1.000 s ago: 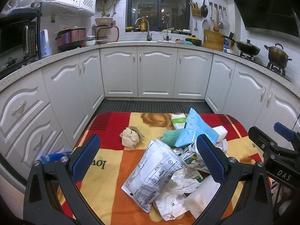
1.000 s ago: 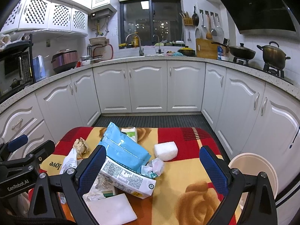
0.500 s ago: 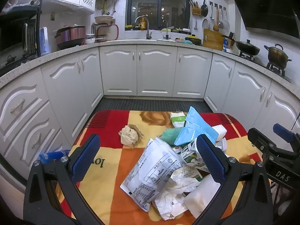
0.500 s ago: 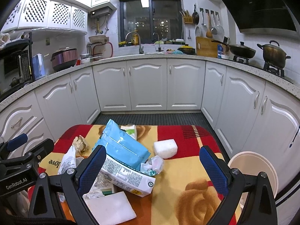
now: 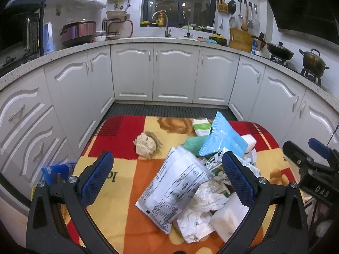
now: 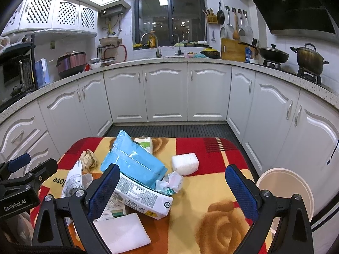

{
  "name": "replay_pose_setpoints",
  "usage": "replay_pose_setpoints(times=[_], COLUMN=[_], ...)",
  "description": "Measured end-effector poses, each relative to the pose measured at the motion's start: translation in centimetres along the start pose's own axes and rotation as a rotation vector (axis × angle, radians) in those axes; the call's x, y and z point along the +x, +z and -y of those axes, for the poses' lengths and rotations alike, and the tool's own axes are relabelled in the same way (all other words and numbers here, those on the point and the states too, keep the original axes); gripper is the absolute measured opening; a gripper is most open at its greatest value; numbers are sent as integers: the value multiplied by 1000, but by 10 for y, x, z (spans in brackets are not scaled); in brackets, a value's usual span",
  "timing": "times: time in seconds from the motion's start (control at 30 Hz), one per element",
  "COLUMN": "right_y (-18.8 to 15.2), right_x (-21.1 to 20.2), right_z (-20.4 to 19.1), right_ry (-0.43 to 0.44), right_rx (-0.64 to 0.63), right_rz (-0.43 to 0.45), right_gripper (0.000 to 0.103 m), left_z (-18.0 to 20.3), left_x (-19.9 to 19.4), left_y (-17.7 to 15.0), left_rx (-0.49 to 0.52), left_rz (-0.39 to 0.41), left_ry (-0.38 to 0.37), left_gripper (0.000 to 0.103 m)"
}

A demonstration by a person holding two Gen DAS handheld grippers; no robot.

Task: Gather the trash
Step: 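Grasp the white sponge with the right tool while the left tool grasps a white sachet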

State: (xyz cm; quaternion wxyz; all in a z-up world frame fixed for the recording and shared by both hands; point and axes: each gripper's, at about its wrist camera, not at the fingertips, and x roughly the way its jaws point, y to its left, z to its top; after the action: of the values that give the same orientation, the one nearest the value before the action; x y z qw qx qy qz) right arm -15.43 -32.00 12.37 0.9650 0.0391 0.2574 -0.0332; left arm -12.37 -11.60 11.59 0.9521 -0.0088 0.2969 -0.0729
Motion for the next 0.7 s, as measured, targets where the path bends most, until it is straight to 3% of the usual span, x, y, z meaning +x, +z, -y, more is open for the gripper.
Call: replay_pose_setpoints(times=[0.2, 0.33, 0.7], right_y=[-6, -16, -61], right_x=[6, 14, 29], right_z=[13, 19, -4], right_ry=[19, 89, 300], right_rx=[-2, -11, -27], right_rz=[-34, -52, -285], right_gripper=[99, 99, 99], left_z=[-22, -37, -37], left_x=[6, 12, 32], left_y=[-11, -20, -33], left_rx=[7, 10, 50], left_rz=[-73, -138, -221], left_ry=[-26, -63, -173], left_gripper=[102, 102, 102])
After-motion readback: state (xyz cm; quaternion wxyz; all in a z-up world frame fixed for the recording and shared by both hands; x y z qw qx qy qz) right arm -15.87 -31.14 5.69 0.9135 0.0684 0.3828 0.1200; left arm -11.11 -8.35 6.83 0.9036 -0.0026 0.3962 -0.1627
